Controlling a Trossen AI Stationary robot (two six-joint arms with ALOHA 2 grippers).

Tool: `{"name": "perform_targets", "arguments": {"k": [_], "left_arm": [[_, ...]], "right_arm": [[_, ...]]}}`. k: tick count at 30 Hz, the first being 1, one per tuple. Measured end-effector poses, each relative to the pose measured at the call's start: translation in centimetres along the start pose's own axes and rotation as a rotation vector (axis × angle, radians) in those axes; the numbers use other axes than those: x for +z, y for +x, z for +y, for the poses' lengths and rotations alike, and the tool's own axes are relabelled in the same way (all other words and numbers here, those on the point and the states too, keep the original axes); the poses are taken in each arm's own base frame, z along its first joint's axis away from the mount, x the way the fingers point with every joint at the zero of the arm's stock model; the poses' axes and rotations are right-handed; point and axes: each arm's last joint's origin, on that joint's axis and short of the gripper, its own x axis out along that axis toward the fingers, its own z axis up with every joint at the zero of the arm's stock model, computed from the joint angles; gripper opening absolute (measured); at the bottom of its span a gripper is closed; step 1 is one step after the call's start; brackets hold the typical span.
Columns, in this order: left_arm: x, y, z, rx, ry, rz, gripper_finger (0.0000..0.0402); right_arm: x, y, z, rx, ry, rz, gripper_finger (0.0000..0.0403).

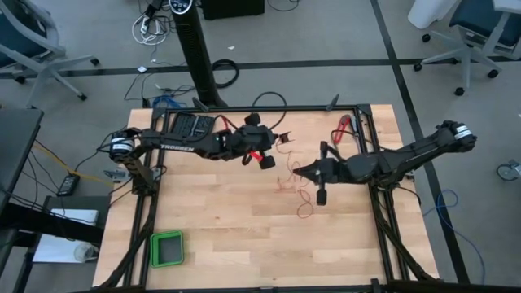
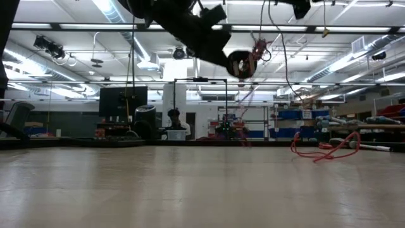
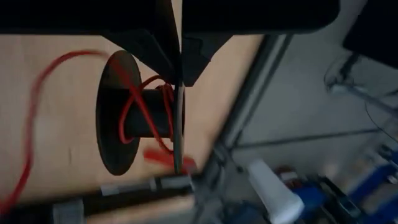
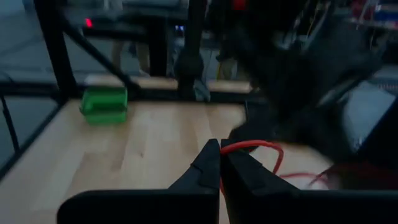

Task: Coil cords
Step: Uncoil the red wire from the black spool

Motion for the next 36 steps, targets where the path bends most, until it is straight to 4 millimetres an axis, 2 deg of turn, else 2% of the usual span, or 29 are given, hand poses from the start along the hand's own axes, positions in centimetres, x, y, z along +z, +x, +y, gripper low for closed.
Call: {"name": "perform_targets", "arguments": {"k": [4, 8, 11, 14, 20, 24, 30, 36], "left_arm": [[-1.1, -0.3, -0.8, -0.042, 0.019, 0.118, 0.0006], [-2.2, -0.9, -1.8, -0.087, 0.073, 0.235, 0.0006], [-2.7, -1.4, -2.7, -0.121, 0.101, 0.29, 0.0006], [-2.5, -1.9, -3.8, -0.209, 0.1, 0.269, 0.0006], [-0.6, -2.6, -5.8, -0.465, 0.076, 0.068, 0.0006], [1.2, -2.7, -6.1, -0.57, 0.049, -0.137, 0.0006], [3.8, -2.9, -5.0, -0.469, -0.002, -0.418, 0.0006], [5.2, -2.8, -3.0, -0.251, -0.091, -0.546, 0.0006]], "right_arm": [[1.4, -1.6, -0.8, -0.042, 0.021, -0.089, 0.0002], [2.1, -3.4, -1.7, -0.193, 0.04, -0.112, 0.0002], [1.6, -4.5, -2.4, -0.344, 0.027, -0.049, 0.0002], [0.3, -5.2, -3.0, -0.466, 0.029, 0.05, 0.0002], [-2.5, -5.6, -3.9, -0.618, 0.111, 0.209, 0.0002], [-3.9, -5.2, -3.9, -0.655, 0.169, 0.279, 0.0002], [-4.7, -2.8, -2.4, -0.585, 0.17, 0.335, 0.0002], [-4.8, -0.5, -0.3, -0.49, 0.117, 0.301, 0.0002]]}}
